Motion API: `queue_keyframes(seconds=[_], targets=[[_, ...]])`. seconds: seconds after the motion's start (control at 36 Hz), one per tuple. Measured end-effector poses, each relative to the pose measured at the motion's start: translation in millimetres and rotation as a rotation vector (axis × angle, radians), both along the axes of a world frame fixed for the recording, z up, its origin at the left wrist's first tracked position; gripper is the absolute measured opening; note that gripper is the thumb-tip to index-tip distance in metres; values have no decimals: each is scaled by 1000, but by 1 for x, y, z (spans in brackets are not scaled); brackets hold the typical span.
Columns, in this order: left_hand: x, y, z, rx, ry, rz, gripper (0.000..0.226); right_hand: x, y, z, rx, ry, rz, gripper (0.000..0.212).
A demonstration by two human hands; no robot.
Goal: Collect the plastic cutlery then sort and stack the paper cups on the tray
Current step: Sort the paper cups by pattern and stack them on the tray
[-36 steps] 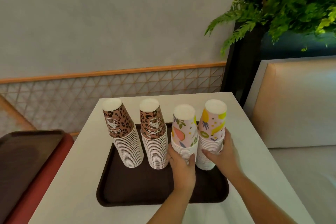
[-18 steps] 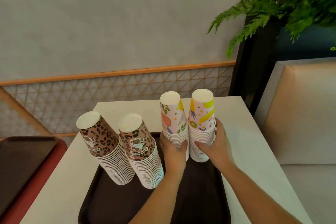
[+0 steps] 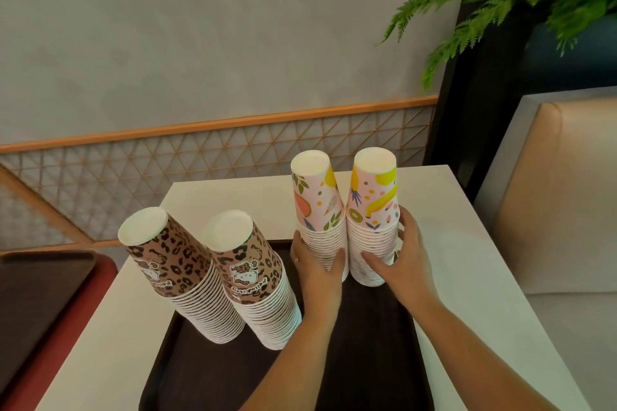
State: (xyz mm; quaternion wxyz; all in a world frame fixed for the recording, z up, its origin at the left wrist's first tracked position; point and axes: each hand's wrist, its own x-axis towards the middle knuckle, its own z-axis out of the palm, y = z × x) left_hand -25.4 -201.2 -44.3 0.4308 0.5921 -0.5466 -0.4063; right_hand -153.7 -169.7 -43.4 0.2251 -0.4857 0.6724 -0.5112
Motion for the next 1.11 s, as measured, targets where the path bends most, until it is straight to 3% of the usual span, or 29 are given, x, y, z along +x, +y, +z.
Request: queue_keyframes(seconds=[0.19, 0.36, 0.53, 0.64, 0.78, 0.92, 1.0, 1.11], targets=[[7, 60, -14, 11, -44, -62, 80, 18, 28, -6, 86, 70, -130, 97], [48, 111, -32, 106, -59, -133, 56, 48, 58, -19, 135, 78, -162, 80], [105, 119, -44, 146, -148, 17, 55, 90, 74, -27, 161, 147, -41, 62], [135, 106, -39, 124, -109, 168, 47, 119, 75, -28, 187, 129, 62, 64], [168, 82, -27, 49, -114, 294, 74, 150, 68, -25, 219, 83, 102, 79], [193, 56, -16, 70, -111, 195, 108, 176, 57, -25, 221, 80, 75, 91], [202, 38, -13, 30, -68, 129, 112, 185, 49, -26, 217, 82, 6, 91], [208, 16, -14, -4, -26, 22, 101, 191, 34, -29, 202, 91, -37, 93]])
